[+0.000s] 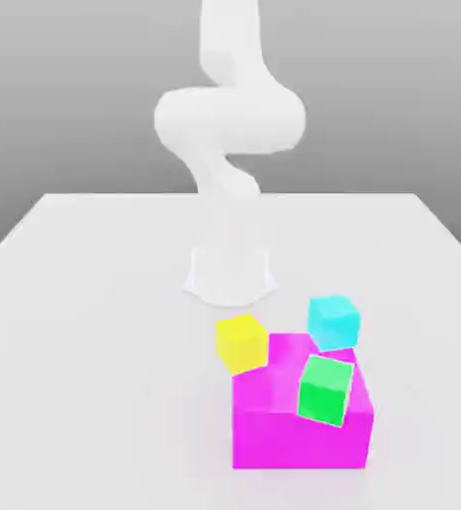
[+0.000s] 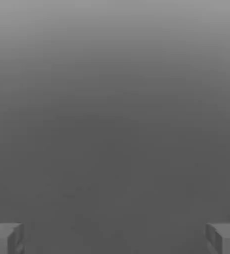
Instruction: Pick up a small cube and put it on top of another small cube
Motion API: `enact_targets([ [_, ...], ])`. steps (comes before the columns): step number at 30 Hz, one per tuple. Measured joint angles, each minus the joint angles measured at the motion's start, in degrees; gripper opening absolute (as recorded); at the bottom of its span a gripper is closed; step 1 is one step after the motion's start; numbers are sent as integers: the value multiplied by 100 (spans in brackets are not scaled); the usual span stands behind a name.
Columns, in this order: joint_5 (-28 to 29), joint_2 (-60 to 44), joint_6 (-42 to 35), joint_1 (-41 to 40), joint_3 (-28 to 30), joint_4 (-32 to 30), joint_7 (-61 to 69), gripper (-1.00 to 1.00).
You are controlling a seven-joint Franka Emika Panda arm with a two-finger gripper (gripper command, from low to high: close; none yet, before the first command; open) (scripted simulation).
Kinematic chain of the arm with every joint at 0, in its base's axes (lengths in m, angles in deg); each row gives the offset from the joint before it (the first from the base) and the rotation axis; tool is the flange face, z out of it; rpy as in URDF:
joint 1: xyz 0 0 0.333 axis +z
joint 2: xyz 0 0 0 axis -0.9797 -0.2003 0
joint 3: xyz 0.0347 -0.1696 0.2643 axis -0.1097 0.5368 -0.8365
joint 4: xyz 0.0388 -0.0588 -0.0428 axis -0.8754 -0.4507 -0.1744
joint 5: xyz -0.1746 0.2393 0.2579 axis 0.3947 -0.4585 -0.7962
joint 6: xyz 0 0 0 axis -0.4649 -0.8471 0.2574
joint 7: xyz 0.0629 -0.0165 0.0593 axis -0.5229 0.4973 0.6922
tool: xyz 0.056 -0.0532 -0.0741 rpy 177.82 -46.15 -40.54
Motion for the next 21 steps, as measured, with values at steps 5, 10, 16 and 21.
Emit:
enact_targets([
  [5, -56, -1070, 178, -134, 243, 236, -16, 0],
  [10, -159, -2106, 353, -265, 495, 464, 3, 0],
  [16, -367, -3354, 561, -450, 788, 737, 85, 0],
  [21, -591, -4402, 729, -763, 924, 967, 186, 0],
])
